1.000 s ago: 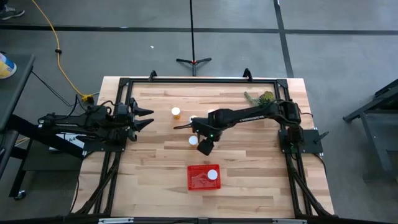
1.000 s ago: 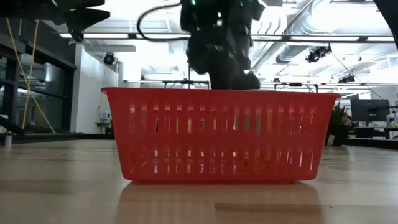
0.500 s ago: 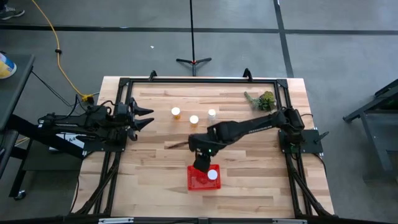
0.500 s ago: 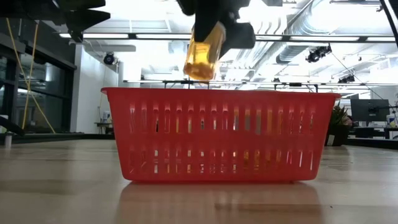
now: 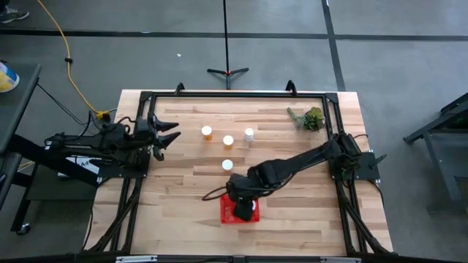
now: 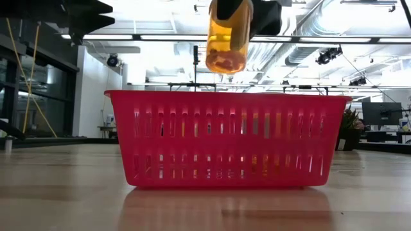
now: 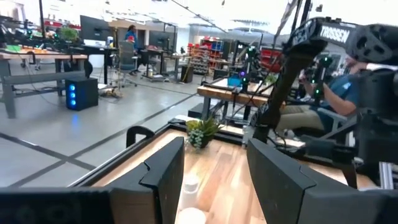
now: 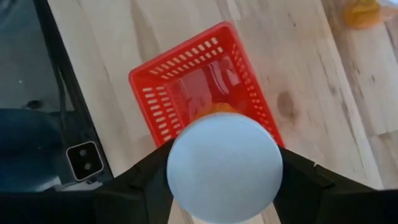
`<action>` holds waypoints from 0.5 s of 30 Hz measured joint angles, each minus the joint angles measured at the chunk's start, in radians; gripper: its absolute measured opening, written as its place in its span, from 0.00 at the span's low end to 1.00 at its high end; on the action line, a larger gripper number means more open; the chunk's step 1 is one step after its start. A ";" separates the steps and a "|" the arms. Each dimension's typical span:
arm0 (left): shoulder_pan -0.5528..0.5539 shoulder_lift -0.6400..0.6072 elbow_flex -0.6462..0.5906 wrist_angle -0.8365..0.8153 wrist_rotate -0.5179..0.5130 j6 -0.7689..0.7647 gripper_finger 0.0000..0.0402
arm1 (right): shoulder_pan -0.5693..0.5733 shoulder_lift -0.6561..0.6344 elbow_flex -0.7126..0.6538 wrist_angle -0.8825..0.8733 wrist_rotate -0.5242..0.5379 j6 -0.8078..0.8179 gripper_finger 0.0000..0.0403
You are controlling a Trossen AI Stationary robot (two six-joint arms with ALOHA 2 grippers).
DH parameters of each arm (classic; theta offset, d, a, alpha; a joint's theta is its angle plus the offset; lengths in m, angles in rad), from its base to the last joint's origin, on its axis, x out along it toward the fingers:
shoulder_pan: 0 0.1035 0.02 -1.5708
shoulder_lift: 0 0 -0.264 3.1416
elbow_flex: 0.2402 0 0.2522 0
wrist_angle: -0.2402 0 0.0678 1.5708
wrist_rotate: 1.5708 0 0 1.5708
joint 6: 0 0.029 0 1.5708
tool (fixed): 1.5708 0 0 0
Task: Pick and place pill bottles into a basket
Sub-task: Put the orange pill bottle into the red basket
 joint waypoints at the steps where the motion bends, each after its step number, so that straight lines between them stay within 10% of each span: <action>1: 0.000 0.000 0.000 0.009 0.000 0.000 0.53 | 0.002 0.000 0.000 0.001 0.001 0.000 0.50; 15: 0.000 0.000 0.000 0.100 -0.003 -0.026 0.53 | 0.003 0.131 0.000 0.085 -0.059 -0.060 0.54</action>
